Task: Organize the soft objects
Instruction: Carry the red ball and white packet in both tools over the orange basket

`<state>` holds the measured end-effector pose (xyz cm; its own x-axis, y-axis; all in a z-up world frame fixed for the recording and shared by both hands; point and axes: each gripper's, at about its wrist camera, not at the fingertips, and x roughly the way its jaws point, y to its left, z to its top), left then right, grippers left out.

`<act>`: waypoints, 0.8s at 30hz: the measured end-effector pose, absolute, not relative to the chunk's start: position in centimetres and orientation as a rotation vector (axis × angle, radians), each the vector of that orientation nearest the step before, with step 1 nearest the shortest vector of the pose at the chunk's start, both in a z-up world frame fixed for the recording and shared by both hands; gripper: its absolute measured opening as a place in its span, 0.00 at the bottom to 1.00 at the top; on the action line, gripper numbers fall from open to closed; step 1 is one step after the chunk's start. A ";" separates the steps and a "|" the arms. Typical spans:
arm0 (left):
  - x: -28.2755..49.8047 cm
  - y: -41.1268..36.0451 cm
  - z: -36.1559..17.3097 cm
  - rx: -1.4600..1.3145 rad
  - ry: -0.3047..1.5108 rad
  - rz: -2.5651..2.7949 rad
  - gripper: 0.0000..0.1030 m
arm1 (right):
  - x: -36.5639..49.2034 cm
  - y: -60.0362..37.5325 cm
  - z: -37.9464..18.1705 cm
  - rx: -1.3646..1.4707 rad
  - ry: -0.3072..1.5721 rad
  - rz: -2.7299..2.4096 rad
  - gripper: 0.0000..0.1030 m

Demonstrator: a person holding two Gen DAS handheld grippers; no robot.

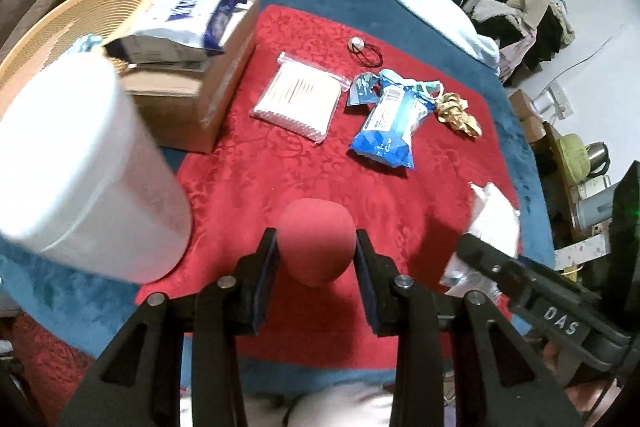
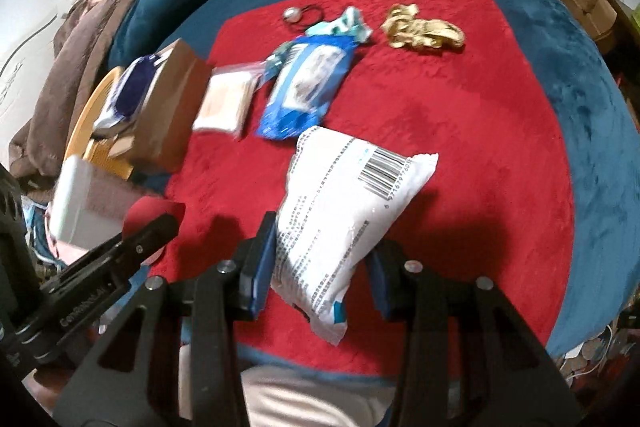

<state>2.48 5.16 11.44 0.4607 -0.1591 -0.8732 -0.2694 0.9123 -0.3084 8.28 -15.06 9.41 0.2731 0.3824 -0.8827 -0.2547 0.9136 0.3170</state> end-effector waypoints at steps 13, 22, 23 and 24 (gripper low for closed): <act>-3.7 13.6 17.0 -0.521 1.000 0.135 0.37 | 3.7 -8.0 12.1 0.059 1.251 0.545 0.40; -4.9 19.2 18.9 -0.641 0.919 0.141 0.37 | 3.4 -2.3 14.8 -0.009 1.208 0.628 0.40; -4.8 19.6 18.8 -0.652 0.913 0.123 0.37 | 3.6 -1.8 15.0 -0.012 1.203 0.634 0.40; -4.7 19.8 18.6 -0.657 0.914 0.113 0.37 | 3.7 -1.1 15.2 -0.016 1.197 0.645 0.40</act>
<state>-4.69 19.85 18.62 0.6195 -0.1791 -0.7643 -0.3596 0.8008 -0.4790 3.70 -1.14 15.24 0.2095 0.4556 -0.8652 -0.4719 0.8221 0.3186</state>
